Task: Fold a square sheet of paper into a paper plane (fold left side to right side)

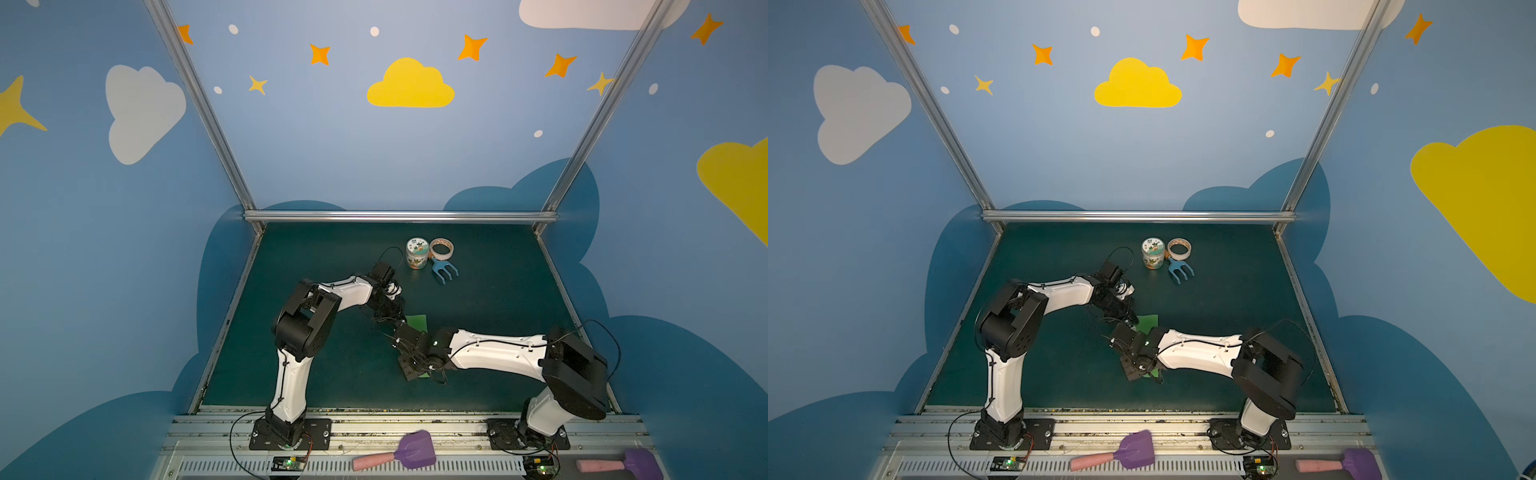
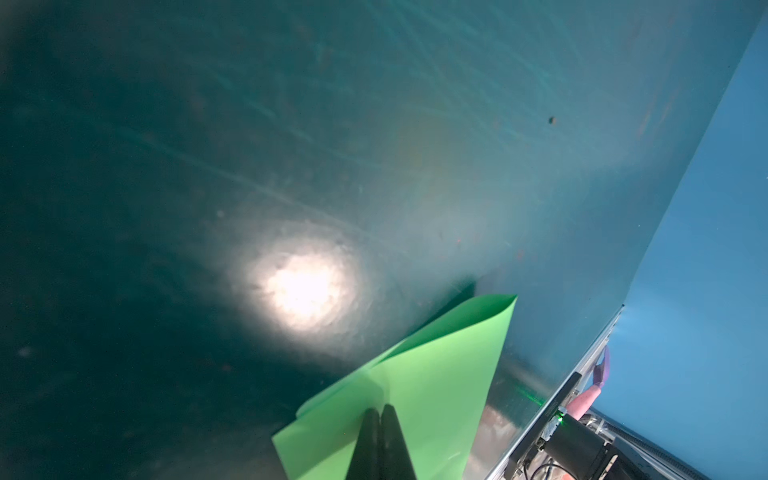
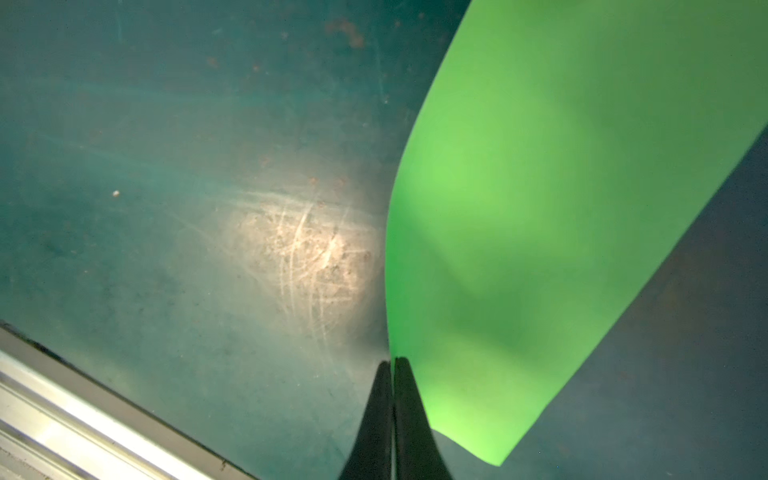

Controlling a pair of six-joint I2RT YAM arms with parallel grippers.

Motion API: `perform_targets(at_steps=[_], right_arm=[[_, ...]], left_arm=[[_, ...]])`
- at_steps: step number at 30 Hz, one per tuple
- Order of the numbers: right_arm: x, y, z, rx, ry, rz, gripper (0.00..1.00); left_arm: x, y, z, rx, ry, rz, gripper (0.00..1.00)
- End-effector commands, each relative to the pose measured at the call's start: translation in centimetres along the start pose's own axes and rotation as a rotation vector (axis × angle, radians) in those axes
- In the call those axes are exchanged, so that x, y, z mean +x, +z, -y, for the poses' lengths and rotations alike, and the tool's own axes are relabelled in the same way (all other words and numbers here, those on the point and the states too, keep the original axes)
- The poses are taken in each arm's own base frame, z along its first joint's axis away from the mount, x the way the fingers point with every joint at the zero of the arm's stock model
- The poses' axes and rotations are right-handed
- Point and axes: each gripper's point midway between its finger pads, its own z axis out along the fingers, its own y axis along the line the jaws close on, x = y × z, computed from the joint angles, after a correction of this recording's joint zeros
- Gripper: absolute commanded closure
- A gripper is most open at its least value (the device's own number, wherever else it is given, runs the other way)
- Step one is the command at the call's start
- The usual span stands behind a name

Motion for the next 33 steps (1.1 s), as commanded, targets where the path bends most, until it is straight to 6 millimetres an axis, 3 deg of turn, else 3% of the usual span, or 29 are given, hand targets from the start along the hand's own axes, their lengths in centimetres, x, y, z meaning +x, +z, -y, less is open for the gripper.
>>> perform_targets(at_steps=[1, 18, 33], right_arm=[[-0.1, -0.4, 0.5, -0.023, 0.005, 0.002, 1.0], [-2.0, 0.3, 3.8, -0.018, 0.064, 0.001, 1.0], [-1.5, 1.6, 5.7, -0.017, 0.127, -0.023, 1.0]], left_arm=[[0.4, 0.6, -1.8, -0.065, -0.006, -0.024, 0.97], [1.0, 0.7, -2.1, -0.081, 0.0, -0.03, 0.97], [1.3, 1.0, -2.1, -0.081, 0.004, -0.039, 0.97]])
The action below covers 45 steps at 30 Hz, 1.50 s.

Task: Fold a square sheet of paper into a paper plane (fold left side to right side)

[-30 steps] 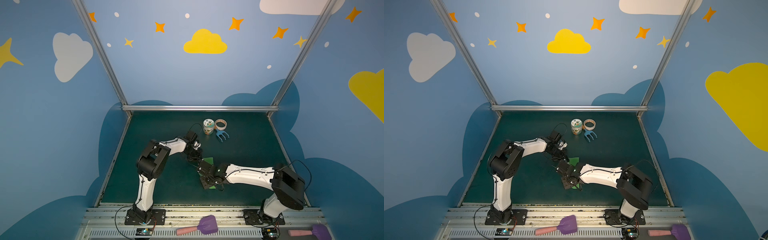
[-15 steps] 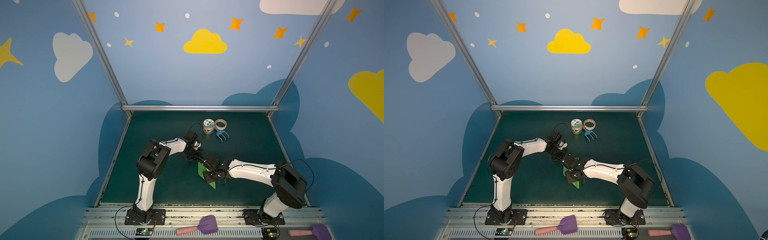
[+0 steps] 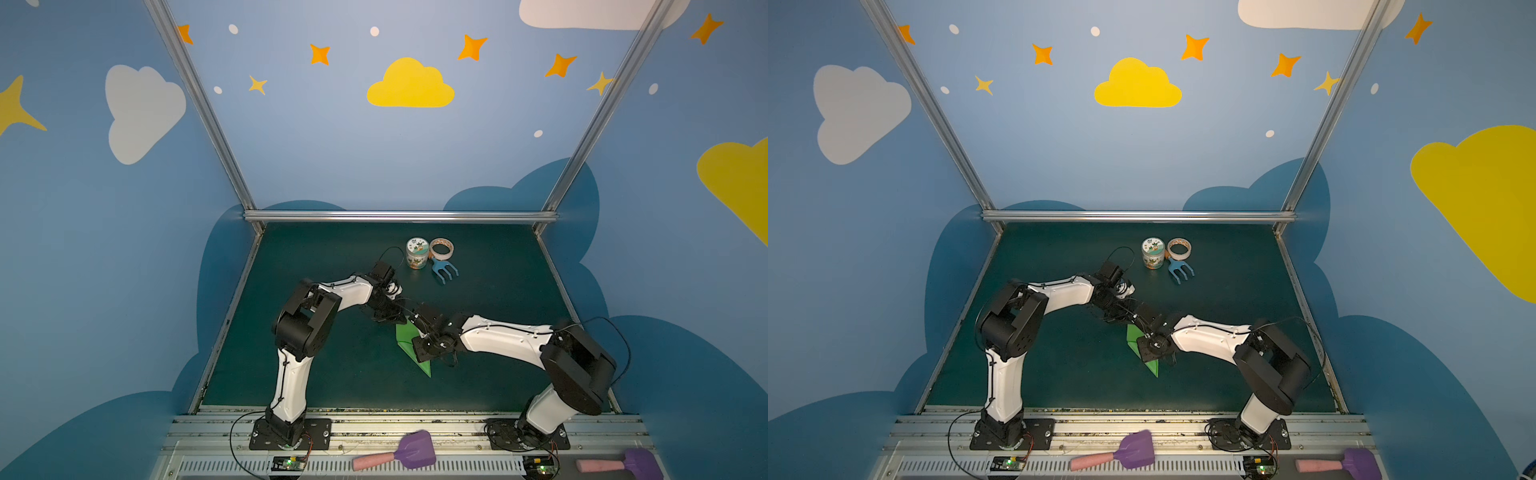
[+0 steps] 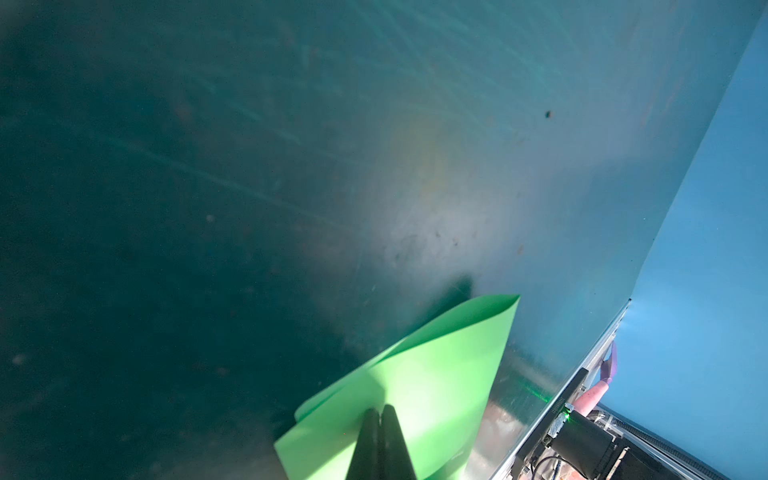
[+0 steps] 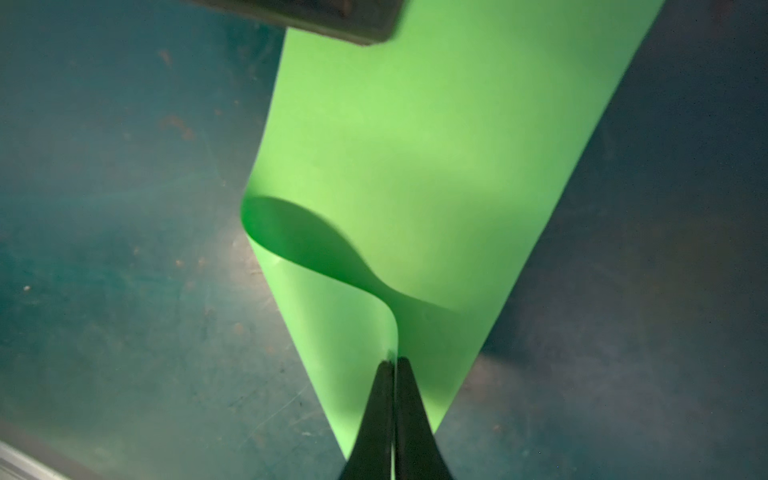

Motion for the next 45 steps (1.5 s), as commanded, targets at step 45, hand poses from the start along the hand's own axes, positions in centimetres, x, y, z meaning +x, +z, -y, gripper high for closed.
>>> perform_targets(at_steps=[45], right_arm=[[0.3, 1.7, 1.2, -0.015, 0.053, -0.029, 1.0]], left_arm=[[1.9, 1.4, -2.0, -0.078, -0.003, -0.056, 0.97]])
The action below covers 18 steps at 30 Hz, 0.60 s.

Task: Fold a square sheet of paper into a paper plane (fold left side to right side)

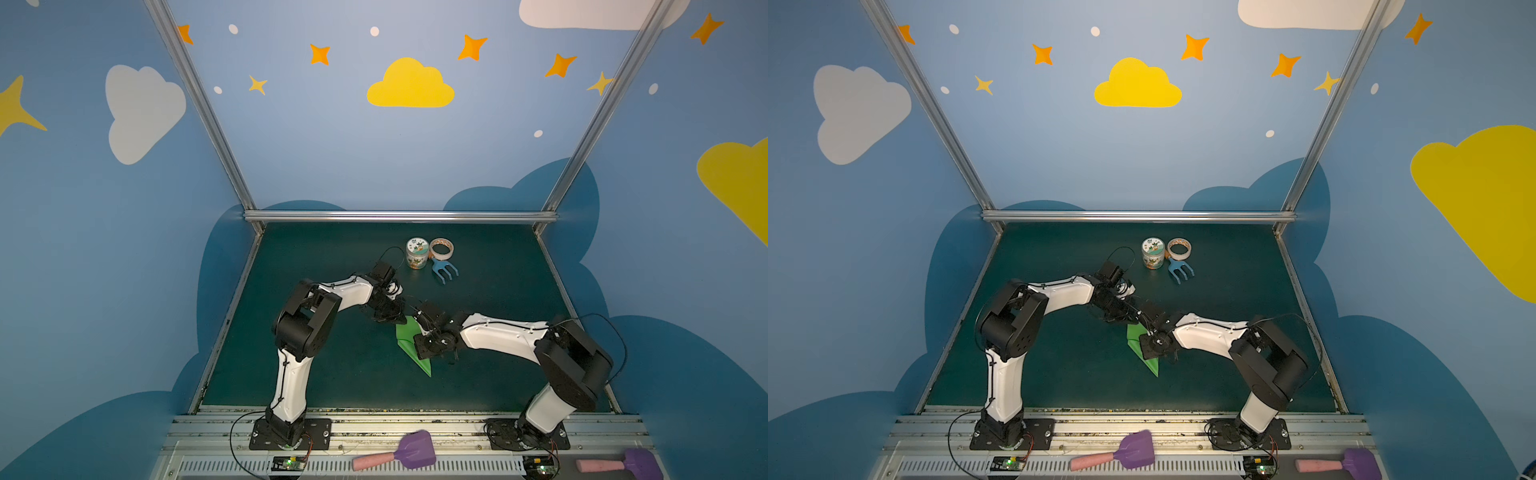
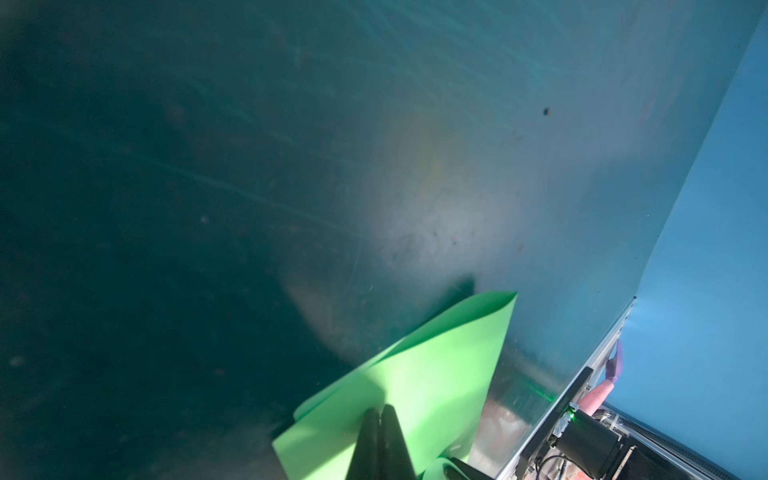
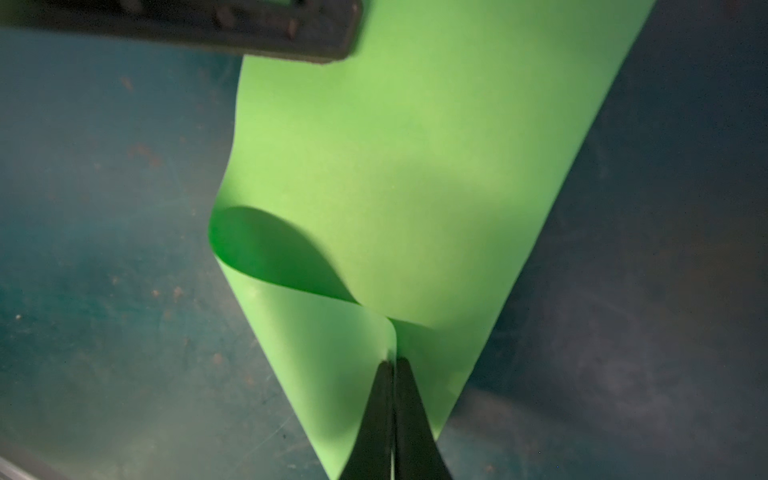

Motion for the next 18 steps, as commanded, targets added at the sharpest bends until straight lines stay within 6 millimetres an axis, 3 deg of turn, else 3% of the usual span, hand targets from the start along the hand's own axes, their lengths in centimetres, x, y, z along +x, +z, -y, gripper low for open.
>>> perform_targets(at_steps=[1, 18], right_arm=[[0.8, 0.8, 0.6, 0.011, 0.009, -0.027, 1.0], [3.0, 2.2, 1.6, 0.022, 0.04, -0.073, 1.0]], left_arm=[[1.9, 1.3, -2.1, -0.074, -0.017, -0.056, 0.97], [1.6, 1.0, -1.5, -0.065, -0.011, -0.048, 0.97]])
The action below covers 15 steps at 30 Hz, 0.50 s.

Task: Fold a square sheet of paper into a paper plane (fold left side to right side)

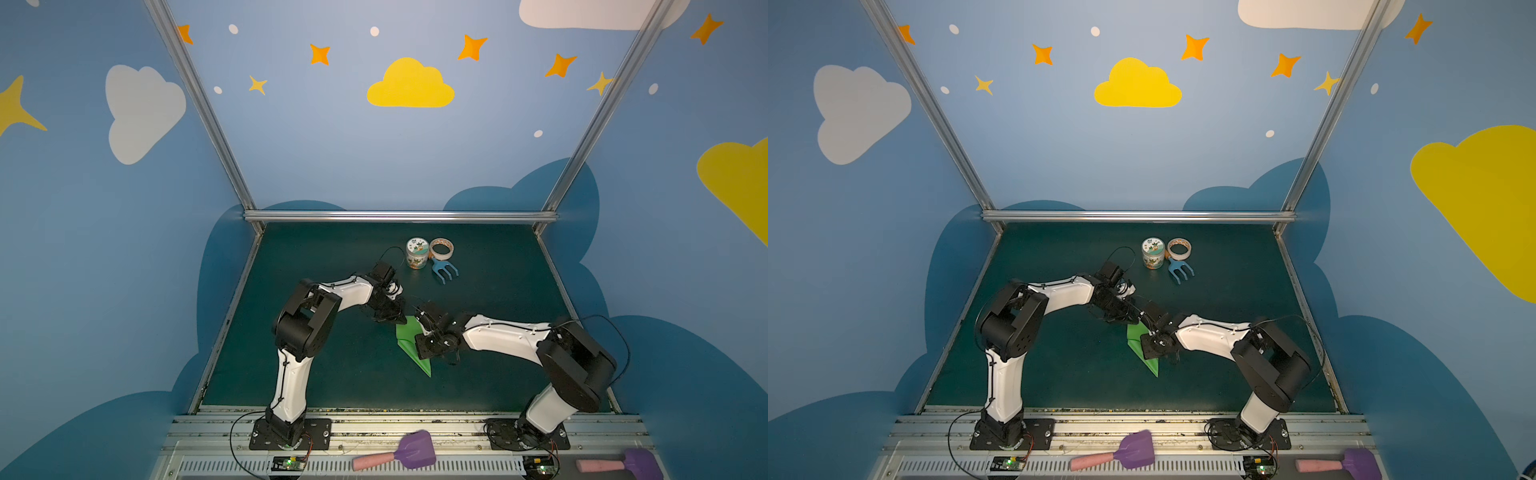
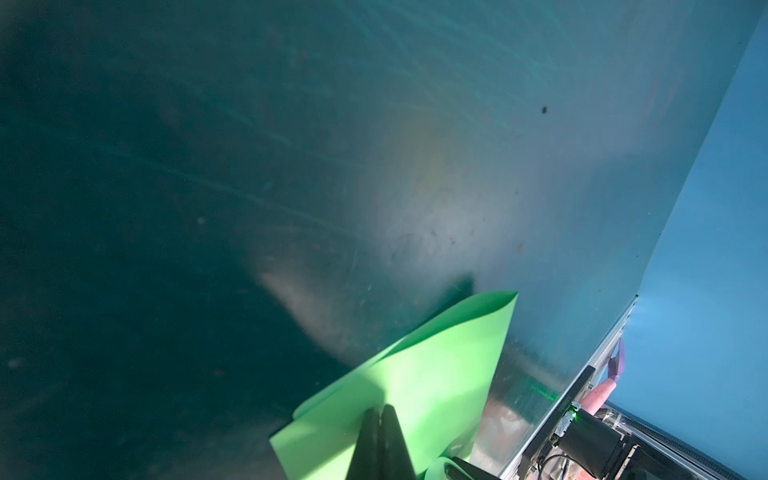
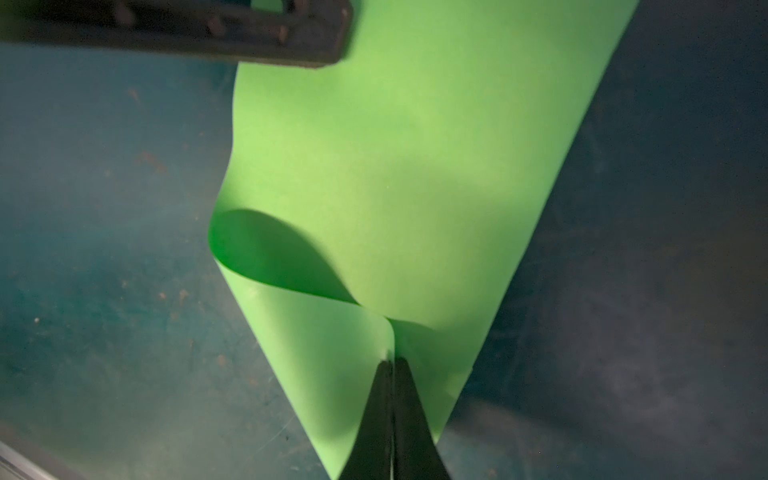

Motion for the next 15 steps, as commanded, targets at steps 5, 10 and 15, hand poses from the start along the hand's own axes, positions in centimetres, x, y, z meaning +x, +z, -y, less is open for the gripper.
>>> perform_targets(at_steps=[5, 10, 15], right_arm=[[3.3, 2.1, 2.2, 0.061, 0.02, -0.095, 1.0], [4.0, 2.4, 2.5, 0.068, 0.026, -0.108, 1.0], [4.2, 2.6, 2.6, 0.07, 0.029, -0.112, 1.0]], left_arm=[[-0.4, -1.6, 1.2, -0.009, 0.003, 0.016, 0.97], [-1.2, -5.2, 3.9, 0.048, 0.025, 0.097, 0.97], [1.4, -6.1, 4.3, 0.099, -0.006, 0.137, 0.97]])
